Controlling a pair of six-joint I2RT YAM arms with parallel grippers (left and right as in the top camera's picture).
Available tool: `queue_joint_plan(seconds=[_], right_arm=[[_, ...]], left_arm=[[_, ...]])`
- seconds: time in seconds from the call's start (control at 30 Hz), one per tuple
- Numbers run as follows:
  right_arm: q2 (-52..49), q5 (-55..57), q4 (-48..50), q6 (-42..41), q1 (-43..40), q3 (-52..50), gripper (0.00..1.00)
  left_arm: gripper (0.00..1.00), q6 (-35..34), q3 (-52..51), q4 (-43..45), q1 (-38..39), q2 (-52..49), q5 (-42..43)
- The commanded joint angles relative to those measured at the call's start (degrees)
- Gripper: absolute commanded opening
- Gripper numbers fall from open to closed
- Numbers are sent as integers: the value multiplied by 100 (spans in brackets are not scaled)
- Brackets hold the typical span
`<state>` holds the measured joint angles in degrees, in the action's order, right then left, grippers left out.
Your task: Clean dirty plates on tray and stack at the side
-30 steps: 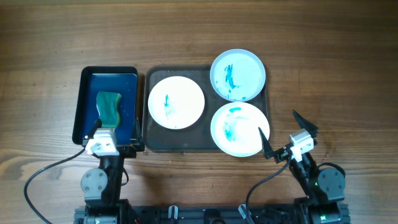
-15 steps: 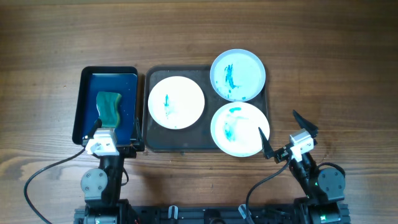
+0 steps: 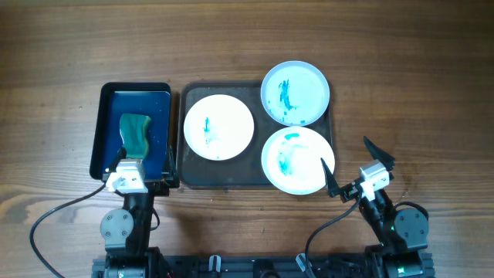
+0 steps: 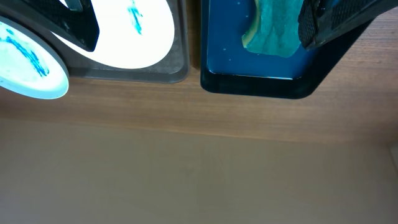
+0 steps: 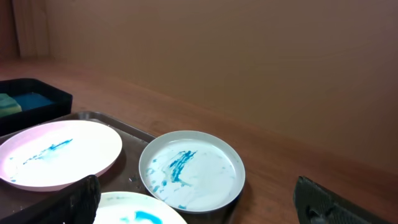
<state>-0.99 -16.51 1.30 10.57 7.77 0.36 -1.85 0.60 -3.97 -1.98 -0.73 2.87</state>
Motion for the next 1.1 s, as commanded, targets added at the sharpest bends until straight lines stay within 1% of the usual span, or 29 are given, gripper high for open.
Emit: queue_joint_plan(seconds=[0.0, 0.63, 0.7, 0.87, 0.97, 1.07], right_arm=[[57, -70, 11, -7, -9, -7, 100], [57, -70, 13, -4, -9, -7, 100], [57, -70, 17, 197, -9, -7, 100], [57, -138, 15, 109, -9, -7, 100], [57, -116, 70, 319, -9, -7, 100], [57, -149, 188, 273, -9, -4, 100]], left_arm=[[100, -55, -28, -24, -15, 50, 48], [100, -59, -28, -24, -13, 46, 61], [100, -59, -28, -17, -11, 46, 68], [100, -59, -28, -15, -11, 46, 72], [100, -57, -28, -15, -11, 46, 70], [100, -133, -28, 11, -11, 46, 72]])
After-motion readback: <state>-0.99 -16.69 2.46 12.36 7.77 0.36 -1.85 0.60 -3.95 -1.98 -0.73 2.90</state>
